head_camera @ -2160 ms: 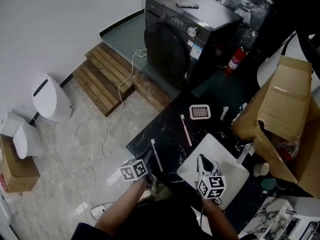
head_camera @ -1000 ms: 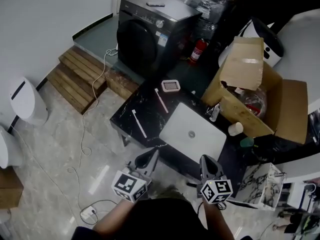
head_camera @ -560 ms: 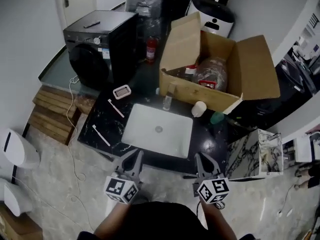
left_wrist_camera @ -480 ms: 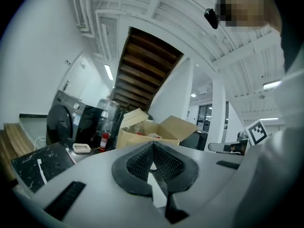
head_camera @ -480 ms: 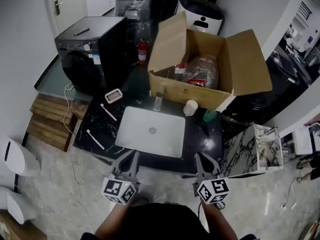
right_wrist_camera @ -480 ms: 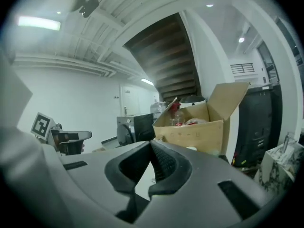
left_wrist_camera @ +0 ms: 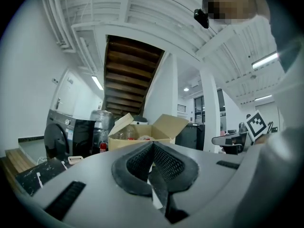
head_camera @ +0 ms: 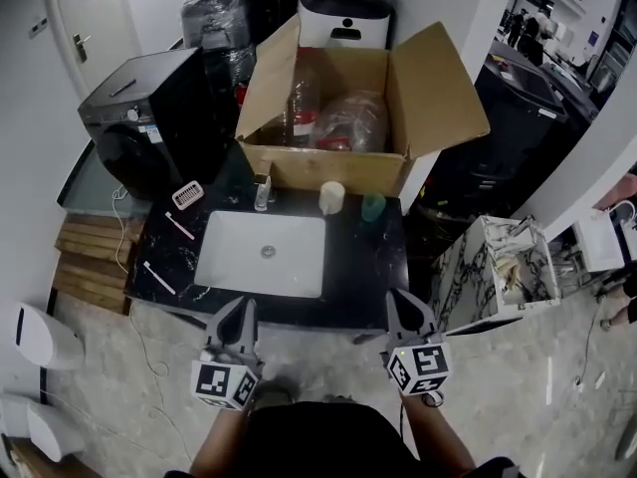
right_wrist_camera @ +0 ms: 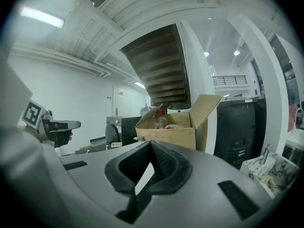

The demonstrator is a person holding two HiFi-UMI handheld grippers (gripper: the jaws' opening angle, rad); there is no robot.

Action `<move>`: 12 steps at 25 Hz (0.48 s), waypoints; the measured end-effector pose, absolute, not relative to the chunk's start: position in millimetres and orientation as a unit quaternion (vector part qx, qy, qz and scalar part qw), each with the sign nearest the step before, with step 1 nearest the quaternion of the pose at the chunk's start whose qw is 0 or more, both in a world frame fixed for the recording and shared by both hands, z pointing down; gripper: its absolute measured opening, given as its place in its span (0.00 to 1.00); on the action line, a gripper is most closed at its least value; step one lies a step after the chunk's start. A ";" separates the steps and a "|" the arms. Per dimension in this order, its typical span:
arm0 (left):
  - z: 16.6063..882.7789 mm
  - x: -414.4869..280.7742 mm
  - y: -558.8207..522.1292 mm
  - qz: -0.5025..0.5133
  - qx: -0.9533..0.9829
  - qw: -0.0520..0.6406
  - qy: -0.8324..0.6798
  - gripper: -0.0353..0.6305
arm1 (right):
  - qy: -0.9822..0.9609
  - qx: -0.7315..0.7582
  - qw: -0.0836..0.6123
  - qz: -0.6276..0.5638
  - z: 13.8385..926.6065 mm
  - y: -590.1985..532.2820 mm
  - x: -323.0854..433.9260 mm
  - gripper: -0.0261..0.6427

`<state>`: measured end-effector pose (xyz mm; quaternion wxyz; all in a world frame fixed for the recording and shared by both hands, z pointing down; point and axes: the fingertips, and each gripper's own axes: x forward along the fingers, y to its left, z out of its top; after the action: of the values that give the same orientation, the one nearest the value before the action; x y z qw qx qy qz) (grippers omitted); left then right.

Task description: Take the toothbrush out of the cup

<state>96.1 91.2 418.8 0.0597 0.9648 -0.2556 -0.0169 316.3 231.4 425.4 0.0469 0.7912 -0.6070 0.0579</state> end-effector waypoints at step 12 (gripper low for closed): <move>417.7 107.3 137.0 -0.025 0.965 0.035 -0.258 0.09 | -0.595 0.802 0.031 0.045 429.7 292.8 323.4 0.06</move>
<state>107.3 137.0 417.7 0.0355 0.9651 -0.2583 -0.0251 323.4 292.8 429.7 0.0313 0.8022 -0.5946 0.0454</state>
